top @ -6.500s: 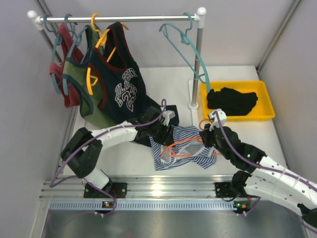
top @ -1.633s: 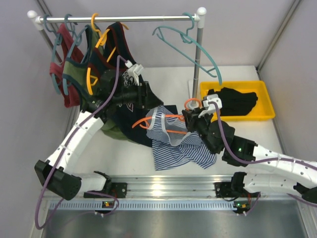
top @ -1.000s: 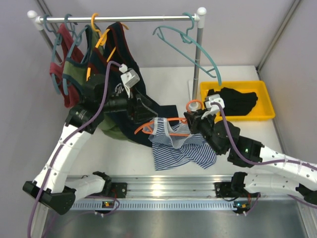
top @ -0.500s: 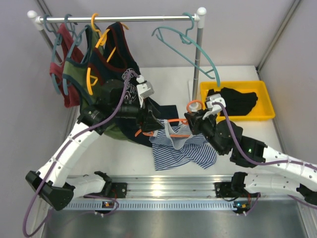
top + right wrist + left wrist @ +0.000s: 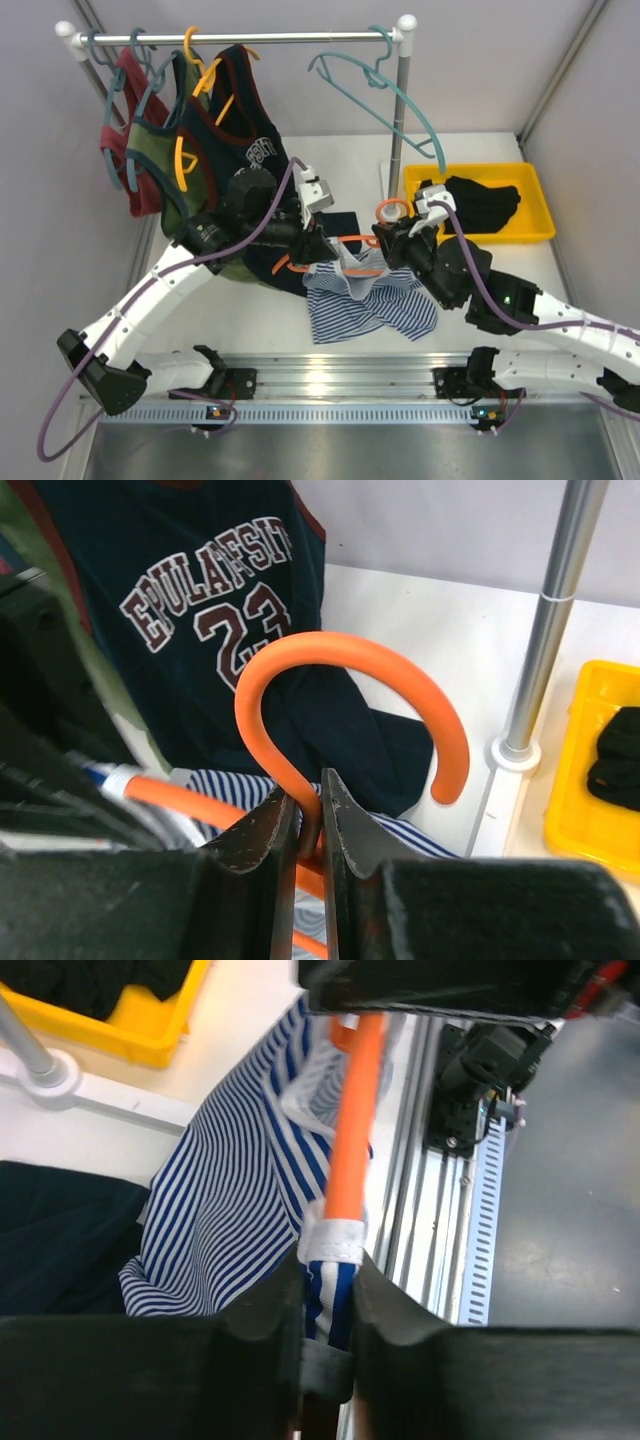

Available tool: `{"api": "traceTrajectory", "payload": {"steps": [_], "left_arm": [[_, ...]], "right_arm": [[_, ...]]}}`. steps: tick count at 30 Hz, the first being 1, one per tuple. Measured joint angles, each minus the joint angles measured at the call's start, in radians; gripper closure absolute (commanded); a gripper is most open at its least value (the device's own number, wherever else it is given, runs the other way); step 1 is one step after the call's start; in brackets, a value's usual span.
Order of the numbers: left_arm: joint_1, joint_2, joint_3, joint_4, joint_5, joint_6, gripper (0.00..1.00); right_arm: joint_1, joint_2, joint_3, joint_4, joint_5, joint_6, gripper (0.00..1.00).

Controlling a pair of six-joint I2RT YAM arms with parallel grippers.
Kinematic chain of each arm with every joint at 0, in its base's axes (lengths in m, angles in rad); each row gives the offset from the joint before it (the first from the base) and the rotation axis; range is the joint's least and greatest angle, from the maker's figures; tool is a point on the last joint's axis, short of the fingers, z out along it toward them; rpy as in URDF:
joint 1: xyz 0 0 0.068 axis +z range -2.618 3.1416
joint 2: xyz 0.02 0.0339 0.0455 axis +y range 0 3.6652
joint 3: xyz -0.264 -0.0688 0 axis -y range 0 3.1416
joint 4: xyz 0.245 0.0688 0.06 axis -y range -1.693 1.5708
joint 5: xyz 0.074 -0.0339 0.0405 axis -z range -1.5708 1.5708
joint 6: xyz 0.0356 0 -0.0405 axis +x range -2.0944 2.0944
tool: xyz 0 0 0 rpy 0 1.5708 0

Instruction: Place the tank top on the hanger

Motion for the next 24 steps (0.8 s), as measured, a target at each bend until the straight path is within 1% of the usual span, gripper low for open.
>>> {"api": "traceTrajectory", "payload": {"steps": [1, 7, 10, 11, 12, 15, 16, 19, 24], "left_arm": [[-0.005, -0.001, 0.0, -0.004, 0.005, 0.005, 1.0], [-0.029, -0.03, -0.024, 0.011, -0.014, -0.003, 1.0], [-0.033, -0.065, -0.065, 0.048, -0.038, -0.027, 1.0], [-0.035, -0.084, -0.087, 0.066, -0.05, -0.039, 1.0], [-0.036, -0.093, -0.098, 0.072, -0.056, -0.043, 1.0], [-0.037, -0.142, -0.151, 0.103, -0.107, -0.073, 1.0], [-0.036, -0.159, -0.168, 0.109, -0.126, -0.084, 1.0], [-0.036, -0.204, -0.203, 0.117, -0.177, -0.109, 1.0], [-0.036, -0.266, -0.249, 0.145, -0.242, -0.145, 1.0]], "right_arm": [[0.0, 0.005, 0.0, 0.0, 0.006, -0.002, 1.0], [-0.002, 0.028, 0.026, -0.012, 0.021, -0.005, 1.0], [-0.002, 0.043, 0.037, -0.018, 0.019, -0.004, 0.9], [0.0, 0.048, 0.04, -0.019, 0.019, -0.004, 0.82], [0.0, 0.05, 0.04, -0.021, 0.016, -0.001, 0.78], [0.003, 0.051, 0.045, -0.028, 0.026, 0.008, 0.7], [0.004, 0.05, 0.047, -0.027, 0.028, 0.009, 0.65], [0.005, 0.044, 0.056, -0.032, 0.036, 0.011, 0.59], [0.005, 0.04, 0.093, -0.039, 0.038, 0.013, 0.55]]}}
